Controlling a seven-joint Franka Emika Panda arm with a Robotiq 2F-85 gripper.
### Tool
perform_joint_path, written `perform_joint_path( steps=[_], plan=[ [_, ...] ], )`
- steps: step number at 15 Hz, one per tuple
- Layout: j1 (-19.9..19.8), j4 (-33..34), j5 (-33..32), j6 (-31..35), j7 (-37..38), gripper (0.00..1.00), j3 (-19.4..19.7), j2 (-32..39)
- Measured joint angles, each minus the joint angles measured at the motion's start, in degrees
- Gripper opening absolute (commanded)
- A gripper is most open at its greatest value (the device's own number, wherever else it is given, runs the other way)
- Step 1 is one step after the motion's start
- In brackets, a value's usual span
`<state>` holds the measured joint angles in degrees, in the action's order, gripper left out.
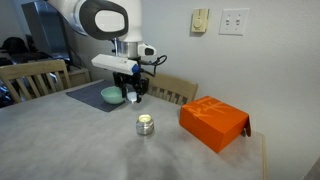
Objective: Put the silver lid on top of the silver tin
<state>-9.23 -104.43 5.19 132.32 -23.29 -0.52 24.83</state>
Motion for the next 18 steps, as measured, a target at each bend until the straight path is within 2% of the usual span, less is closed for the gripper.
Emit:
perform_joint_path(
  steps=[18],
  plan=[
    [-1.6, 2.3, 0.1, 4.6, 0.1, 0.44, -0.4, 7.5]
  ],
)
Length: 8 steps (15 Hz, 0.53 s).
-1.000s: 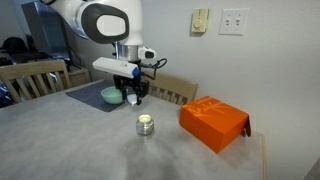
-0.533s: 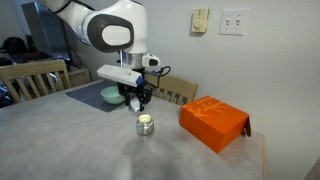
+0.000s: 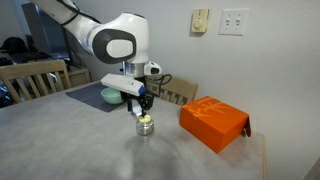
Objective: Put the silver lid on top of the silver tin
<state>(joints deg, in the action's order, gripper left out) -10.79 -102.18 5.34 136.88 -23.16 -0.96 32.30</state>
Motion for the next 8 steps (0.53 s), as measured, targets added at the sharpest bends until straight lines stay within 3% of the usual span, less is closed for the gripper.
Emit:
perform_joint_path(
  steps=[8],
  plan=[
    [0.3, 2.4, -0.2, 0.6, 0.0, 0.44, -0.3, 3.0]
  ],
)
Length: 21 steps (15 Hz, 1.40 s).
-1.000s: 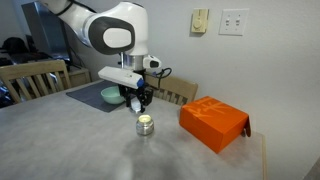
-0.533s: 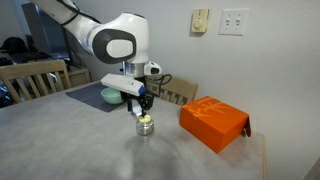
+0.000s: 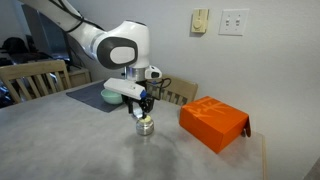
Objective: Put the silver lid on top of the silver tin
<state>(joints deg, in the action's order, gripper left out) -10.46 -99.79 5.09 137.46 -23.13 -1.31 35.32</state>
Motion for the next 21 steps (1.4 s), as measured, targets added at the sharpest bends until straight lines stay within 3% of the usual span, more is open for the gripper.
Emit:
perform_joint_path(
  steps=[21],
  plan=[
    [-0.9, 5.2, -0.2, 0.4, 0.2, 0.44, 0.8, 4.2]
  ],
)
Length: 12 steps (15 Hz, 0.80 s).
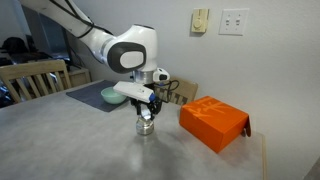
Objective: Put the silver lid on top of the silver tin
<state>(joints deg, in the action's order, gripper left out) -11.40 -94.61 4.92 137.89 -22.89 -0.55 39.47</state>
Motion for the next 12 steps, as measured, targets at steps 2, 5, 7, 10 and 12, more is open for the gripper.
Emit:
perform_joint_path(
  steps=[2, 5, 7, 10, 12],
  plan=[
    [0.1, 0.7, 0.0, 0.0, 0.0, 0.44, 0.0, 0.8],
    [0.3, 1.7, -0.1, -0.1, 0.1, 0.44, 0.0, 1.7],
    [0.3, 2.0, -0.1, -0.2, 0.1, 0.44, 0.0, 1.9],
    [0.5, 2.1, -0.2, -0.2, 0.6, 0.44, 0.0, 2.0],
    [0.6, 2.0, -0.3, -0.2, 1.2, 0.44, 0.0, 2.0]
  ],
)
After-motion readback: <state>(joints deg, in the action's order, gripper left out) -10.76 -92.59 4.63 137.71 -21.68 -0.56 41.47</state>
